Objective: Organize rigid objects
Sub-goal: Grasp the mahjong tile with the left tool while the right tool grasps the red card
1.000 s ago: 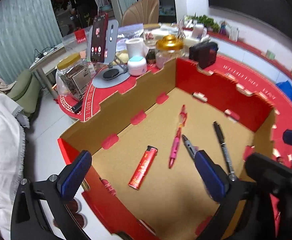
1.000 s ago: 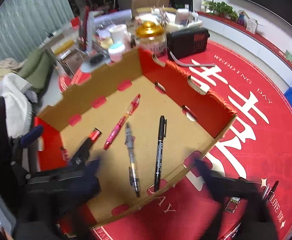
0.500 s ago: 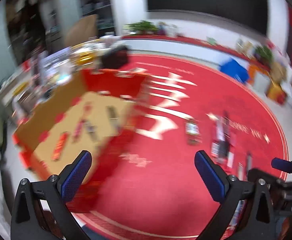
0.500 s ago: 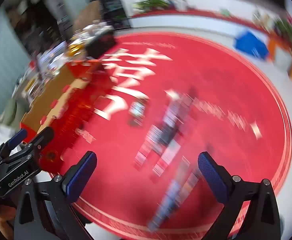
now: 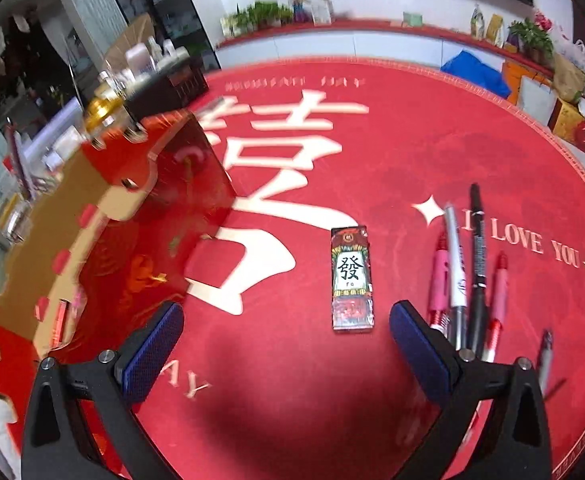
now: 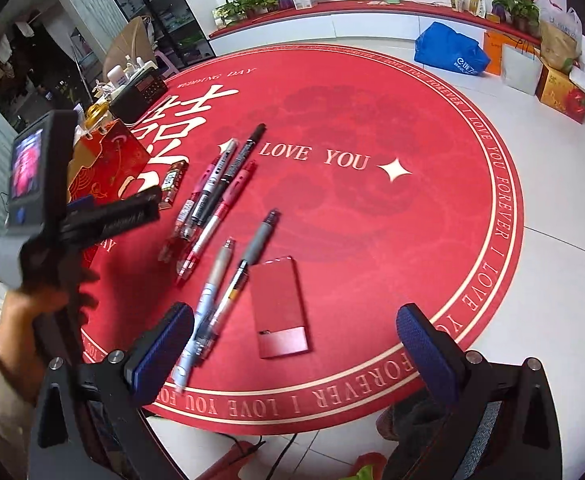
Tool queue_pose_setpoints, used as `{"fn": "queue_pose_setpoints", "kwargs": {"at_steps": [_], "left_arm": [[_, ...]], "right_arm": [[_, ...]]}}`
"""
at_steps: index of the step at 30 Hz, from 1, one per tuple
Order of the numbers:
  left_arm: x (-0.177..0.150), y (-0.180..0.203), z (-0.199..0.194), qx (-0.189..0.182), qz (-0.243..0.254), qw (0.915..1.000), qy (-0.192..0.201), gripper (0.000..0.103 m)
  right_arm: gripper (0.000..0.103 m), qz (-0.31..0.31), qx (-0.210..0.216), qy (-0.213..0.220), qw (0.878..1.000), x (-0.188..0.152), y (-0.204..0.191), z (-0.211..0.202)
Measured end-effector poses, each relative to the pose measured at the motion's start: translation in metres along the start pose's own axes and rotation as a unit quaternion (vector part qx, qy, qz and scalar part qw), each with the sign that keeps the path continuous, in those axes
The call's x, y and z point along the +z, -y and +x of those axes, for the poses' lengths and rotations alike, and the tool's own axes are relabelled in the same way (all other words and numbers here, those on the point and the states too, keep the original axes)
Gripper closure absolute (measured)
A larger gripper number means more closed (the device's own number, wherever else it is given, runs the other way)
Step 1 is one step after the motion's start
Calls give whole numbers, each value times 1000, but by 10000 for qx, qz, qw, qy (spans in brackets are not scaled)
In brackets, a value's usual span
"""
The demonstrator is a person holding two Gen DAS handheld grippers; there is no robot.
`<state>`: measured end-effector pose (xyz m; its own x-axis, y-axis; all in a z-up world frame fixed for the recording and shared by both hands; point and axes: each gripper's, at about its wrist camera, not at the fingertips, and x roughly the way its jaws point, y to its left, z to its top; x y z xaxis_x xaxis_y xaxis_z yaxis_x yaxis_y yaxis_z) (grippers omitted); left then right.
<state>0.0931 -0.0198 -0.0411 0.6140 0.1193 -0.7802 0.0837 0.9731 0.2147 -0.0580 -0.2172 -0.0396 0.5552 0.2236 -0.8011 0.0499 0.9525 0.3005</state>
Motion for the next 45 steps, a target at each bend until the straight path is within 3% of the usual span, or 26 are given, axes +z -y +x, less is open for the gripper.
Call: {"fn": "queue_pose_setpoints", "kwargs": {"at_steps": [4,12,15,19,23,27,31,35,38,40,41,42,43,45], "left_arm": [[0,8,15,20,4,9999,-114,0],[2,1,20,-252,-257,9992,150,0],[0,-1,21,-377,-280,9986,233,0],[2,6,18,-221,-80,9991,364,0],[3,6,21,-261,-209,9982,503,0],[1,-13,31,-820,-867,9925,279,0],[1,-8,28,-756,-802,9935,282,0],[2,4,25,-930,-548,9937,316,0],[5,9,26,-995,-478,9934,322,0],[6,10,26,-1001,-467,9934,308,0],[7,11,26,-1009,-472,9933,300,1],[7,11,26,-1012,-469,9933,289,1],[7,12,25,-1037,-441,9932,292,4],[6,15,20,-1124,-300,9926,337,22]], "right_arm": [[1,-258,-244,-65,9993,-2,2,8],[1,-759,-471,-274,9956,-7,-10,26],[1,-1113,-710,-323,9907,-8,-23,40],[1,-1585,-926,-417,9821,-8,-39,56],[0,-1553,-805,-350,9840,-8,-37,58],[0,-1593,-743,-461,9834,-6,-36,59],[0,-1530,-779,-532,9837,-5,-37,61],[0,-1528,-848,-654,9824,-4,-41,62],[12,-1640,-779,-663,9811,-3,-46,59],[31,-1682,-758,-674,9805,-2,-49,55],[52,-1681,-754,-689,9805,0,-50,52],[68,-1651,-720,-714,9811,1,-49,52],[68,-1620,-669,-780,9814,3,-48,52],[68,-1598,-581,-817,9821,2,-45,52]]}}
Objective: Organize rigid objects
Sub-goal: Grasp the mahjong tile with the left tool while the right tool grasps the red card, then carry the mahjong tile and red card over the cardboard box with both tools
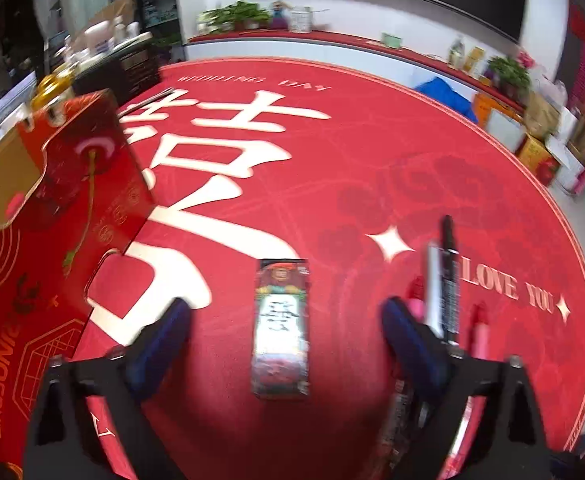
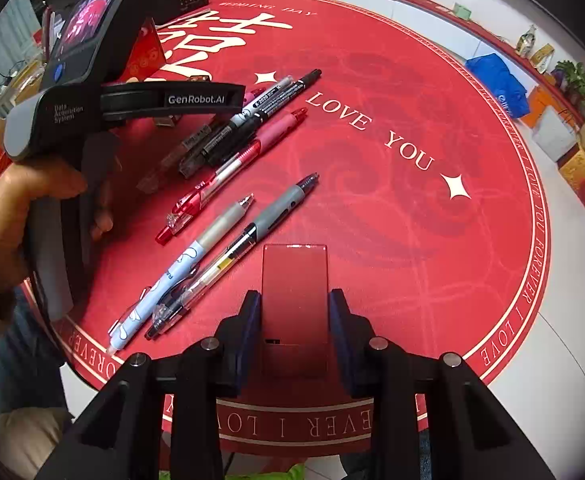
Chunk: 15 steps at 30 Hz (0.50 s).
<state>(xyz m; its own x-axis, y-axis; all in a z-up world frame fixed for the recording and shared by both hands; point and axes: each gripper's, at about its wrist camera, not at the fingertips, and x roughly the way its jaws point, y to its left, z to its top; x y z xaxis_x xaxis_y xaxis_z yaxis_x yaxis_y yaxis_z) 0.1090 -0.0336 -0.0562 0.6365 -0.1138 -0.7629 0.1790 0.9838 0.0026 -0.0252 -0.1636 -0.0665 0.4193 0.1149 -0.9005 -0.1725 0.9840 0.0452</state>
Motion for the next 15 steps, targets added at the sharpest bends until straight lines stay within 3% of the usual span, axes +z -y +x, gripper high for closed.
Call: {"fn": "queue_pose_setpoints", "kwargs": {"at_steps": [2,5,9,15], "left_arm": [[0,7,-7,-120,262,9996,32,78],[-4,6,-13,-292,283,9991,-115,77],[-19,-13,-29,-605,-359,9974,-169,77],[-49,-26,-67,-412,-606,9973,41,77]], "right_arm": [[68,217,234,74,9995,-4,6,-4],[68,449,404,226,9979,-12,13,-14],[68,581,420,413,9966,-18,18,-27],[68,720,464,648,9942,-23,20,-43]]}}
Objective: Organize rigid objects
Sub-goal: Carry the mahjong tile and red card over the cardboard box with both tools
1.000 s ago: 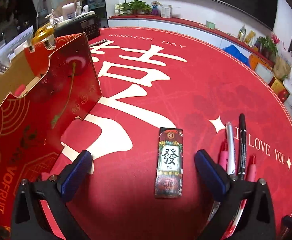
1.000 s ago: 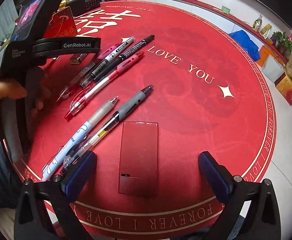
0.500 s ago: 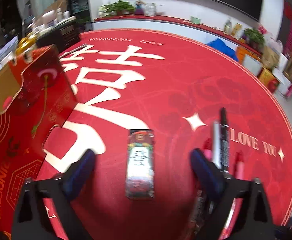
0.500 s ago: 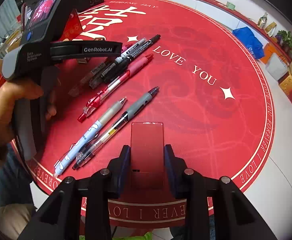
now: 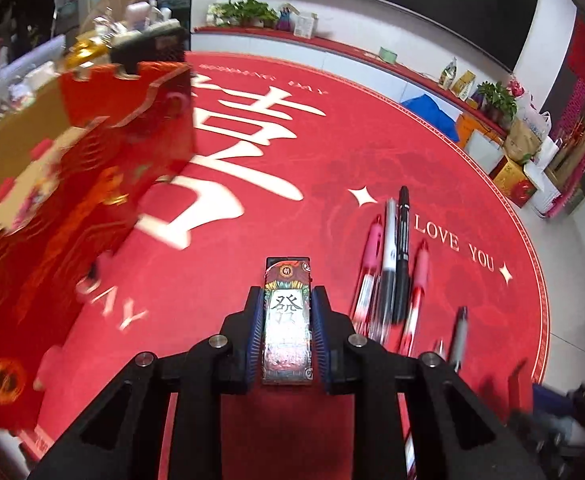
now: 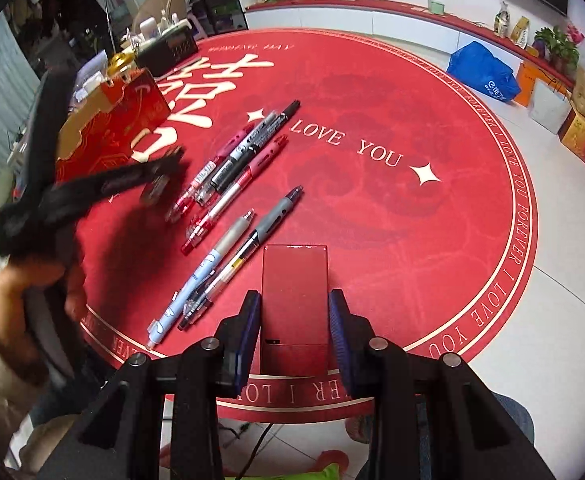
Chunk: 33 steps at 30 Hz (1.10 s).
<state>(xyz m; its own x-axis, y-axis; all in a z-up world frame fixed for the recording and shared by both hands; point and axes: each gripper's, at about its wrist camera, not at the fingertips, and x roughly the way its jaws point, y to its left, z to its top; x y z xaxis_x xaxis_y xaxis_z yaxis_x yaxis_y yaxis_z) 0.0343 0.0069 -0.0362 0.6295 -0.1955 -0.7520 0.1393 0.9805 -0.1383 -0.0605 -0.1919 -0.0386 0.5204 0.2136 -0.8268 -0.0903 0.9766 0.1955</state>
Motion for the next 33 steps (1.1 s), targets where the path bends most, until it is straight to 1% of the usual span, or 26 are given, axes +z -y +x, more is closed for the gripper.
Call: {"fn": "queue_pose_setpoints", "kwargs": {"at_steps": [4,7,10,14,20,23,33], "left_arm": [[-15,-3,-31,145,38,9995,286,77],[-24,-2,-54,279,143,9981,533,77],[-30,1,-72,335,275,9963,739,77],[-43,10,-90,454,619,9933,863,77],[-57,19,-104,318,743,9916,1009,77],[-59,20,-108,316,791,9906,1071,77],[-63,16,-116,255,722,9904,1146,77]], "right_arm": [[68,69,131,133,9998,0,-3,-7],[68,135,240,116,9996,1,-7,-8],[68,117,180,216,9995,2,-11,-13],[68,160,73,443,9989,2,-17,-25],[68,89,45,458,9989,-2,-26,-33],[68,69,33,428,9991,-4,-30,-34],[68,-20,9,418,9991,-2,-41,-36]]}}
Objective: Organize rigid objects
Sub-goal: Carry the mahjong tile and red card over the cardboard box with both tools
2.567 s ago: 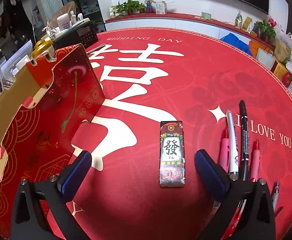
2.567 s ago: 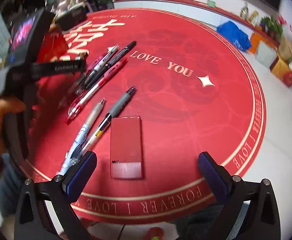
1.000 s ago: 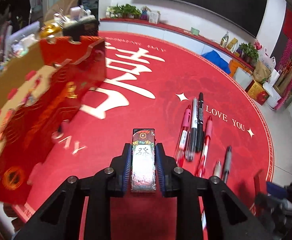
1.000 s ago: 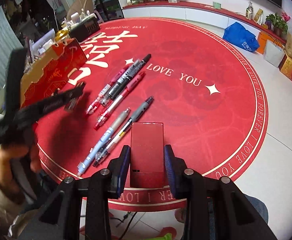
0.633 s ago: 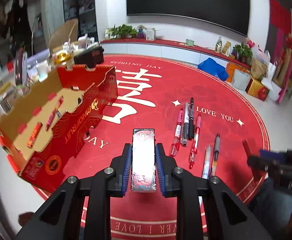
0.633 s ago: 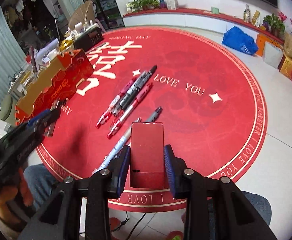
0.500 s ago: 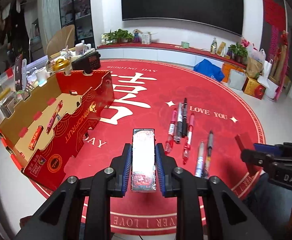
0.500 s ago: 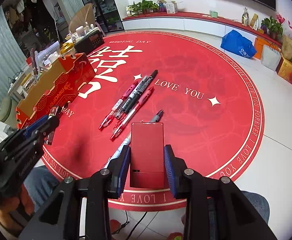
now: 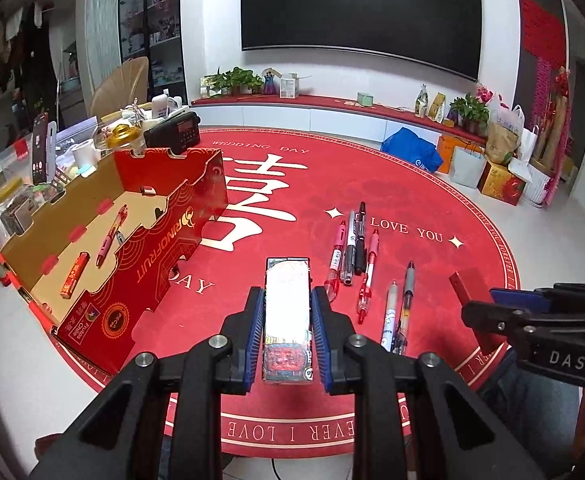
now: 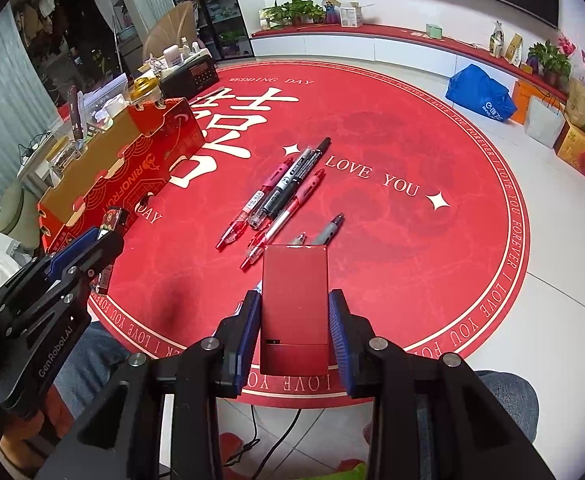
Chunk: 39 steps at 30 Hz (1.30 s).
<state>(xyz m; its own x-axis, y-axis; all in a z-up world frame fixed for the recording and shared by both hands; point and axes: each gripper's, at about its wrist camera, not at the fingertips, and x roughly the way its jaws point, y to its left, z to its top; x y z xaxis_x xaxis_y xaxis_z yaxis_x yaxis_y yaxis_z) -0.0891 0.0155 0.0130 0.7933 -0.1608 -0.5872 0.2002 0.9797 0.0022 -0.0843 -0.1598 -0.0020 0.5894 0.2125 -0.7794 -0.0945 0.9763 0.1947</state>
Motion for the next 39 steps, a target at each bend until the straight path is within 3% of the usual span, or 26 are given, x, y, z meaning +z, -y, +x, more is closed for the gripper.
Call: {"fn": "queue_pose_setpoints", "kwargs": {"at_steps": [31,39], "left_arm": [[11,-20,-15,65,-125,9997,222,77],[26,-36,-26,282,-201,9984,442,77]], "right_arm": [[68,-301,-29,-8,9995,18,-24,7],[68,-493,-13,167,9986,34,-36,1]]}}
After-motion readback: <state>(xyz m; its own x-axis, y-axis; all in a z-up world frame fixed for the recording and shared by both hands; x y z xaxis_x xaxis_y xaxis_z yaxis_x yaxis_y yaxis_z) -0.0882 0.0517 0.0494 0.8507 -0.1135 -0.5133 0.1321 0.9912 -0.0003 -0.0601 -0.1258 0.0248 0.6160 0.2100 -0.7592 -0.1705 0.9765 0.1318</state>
